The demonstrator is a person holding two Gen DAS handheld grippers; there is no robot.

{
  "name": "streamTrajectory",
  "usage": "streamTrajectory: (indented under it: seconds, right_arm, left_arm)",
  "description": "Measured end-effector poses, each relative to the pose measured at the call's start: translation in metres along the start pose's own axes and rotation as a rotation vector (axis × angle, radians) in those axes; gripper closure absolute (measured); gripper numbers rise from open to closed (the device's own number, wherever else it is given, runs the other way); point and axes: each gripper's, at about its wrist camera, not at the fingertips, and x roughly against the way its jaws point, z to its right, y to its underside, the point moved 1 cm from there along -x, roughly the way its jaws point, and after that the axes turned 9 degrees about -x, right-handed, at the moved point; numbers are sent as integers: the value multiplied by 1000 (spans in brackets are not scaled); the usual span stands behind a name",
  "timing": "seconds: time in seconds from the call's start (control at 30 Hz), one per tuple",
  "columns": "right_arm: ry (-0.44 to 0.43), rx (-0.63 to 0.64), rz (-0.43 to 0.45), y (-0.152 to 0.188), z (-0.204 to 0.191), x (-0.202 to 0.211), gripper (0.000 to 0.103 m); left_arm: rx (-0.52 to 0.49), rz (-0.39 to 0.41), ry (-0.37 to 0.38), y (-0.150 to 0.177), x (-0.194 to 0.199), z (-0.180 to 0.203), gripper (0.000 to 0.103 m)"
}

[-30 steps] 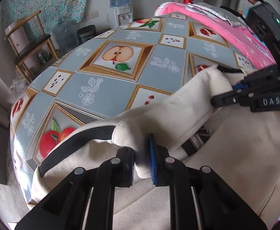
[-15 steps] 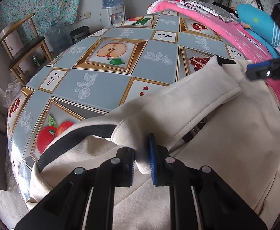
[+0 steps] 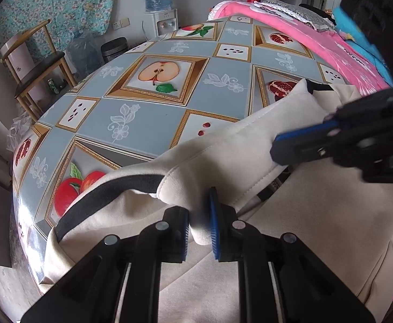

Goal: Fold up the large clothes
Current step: 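Press the folded jacket edge with the right tool while the left tool releases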

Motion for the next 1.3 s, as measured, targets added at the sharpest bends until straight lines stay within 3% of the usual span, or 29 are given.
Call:
streamTrajectory:
  seconds: [0.1,0.23,0.33,0.47,0.57,0.63,0.77,0.93,1.1,1.2,1.3]
  right_arm:
    - [-35,-37,-47,5,14,-9,101]
    - [-33,-14,-54,9,12,-5,102]
    - [-11,12,-57,10,8,-4,102]
    - [-15,8,-63,8,9,-5,103]
    - [-15,1,-57,6,8,-10,103]
    - [-14,-1,-51,6,6,-11,103]
    - [-10,0,-51,7,6,-10,103]
    - [-3,6,-46,7,5,-11,103]
    - [-1,20,-31,9,2,-12,103]
    - [1,22,-25,9,1,-14,103]
    - [8,27,-25,9,0,-15,103]
  left_arm:
    - [81,3,65,1,6,-16,84]
    - [235,72,143,7,30,-35,84]
    - [274,131,33,10,50,-40,83]
    - [340,189,45,10,65,-52,84]
    - [303,185,128,1,62,-40,83]
    - [255,126,205,-3,47,-23,83]
    - [202,-27,145,7,10,-6,84]
    - [280,34,141,14,7,-19,90]
    - [176,54,62,11,21,-3,90]
    - [116,130,93,2,37,9,88]
    - [83,69,73,-7,20,22,88]
